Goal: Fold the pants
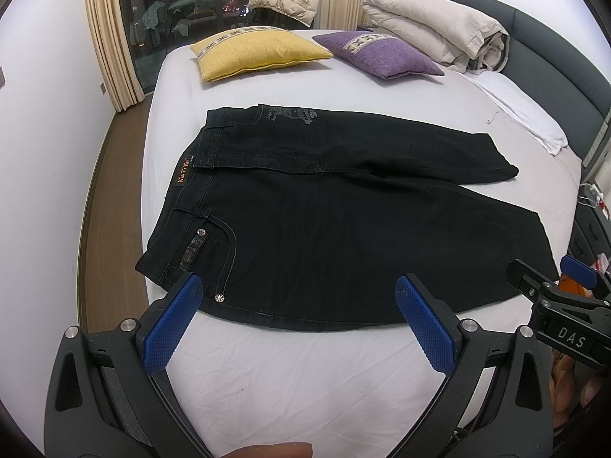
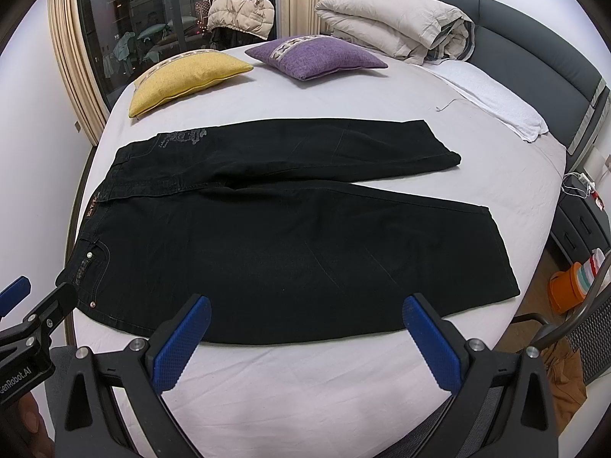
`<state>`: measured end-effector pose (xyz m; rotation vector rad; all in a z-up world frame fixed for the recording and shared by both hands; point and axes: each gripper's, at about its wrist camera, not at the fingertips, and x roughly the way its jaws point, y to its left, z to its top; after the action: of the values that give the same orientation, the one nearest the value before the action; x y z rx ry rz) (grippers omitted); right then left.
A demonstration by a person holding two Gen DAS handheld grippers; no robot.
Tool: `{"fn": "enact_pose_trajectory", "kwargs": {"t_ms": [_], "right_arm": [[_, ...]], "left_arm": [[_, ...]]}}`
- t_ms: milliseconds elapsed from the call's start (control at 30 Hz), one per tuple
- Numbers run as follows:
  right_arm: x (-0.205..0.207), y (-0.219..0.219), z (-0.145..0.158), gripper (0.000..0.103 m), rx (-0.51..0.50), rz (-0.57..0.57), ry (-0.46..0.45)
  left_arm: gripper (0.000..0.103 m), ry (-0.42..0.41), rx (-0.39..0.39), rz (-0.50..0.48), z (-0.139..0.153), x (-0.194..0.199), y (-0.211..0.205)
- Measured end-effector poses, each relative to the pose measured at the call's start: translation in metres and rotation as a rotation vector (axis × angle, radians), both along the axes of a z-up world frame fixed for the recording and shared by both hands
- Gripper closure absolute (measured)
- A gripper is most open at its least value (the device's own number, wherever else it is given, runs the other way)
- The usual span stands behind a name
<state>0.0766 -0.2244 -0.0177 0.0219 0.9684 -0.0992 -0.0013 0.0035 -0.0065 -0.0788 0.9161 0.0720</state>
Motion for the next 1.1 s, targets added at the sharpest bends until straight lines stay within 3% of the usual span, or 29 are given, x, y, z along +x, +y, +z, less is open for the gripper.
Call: {"fn": "enact_pose_trajectory", "kwargs": {"t_ms": [733,1100], "right_arm": [[-0.002,0.005,-0.006,0.000,0.002,0.003,0.005],[0.014,0.007,-0.005,0.000,0.055,0.099,-0.007]], "left_arm": [[0.000,0.009,0.000,-0.002,-0.006,-0.004,0.002],[0.000,0.011,0.009,-0.008,-0.012,0.030,0.017]]}}
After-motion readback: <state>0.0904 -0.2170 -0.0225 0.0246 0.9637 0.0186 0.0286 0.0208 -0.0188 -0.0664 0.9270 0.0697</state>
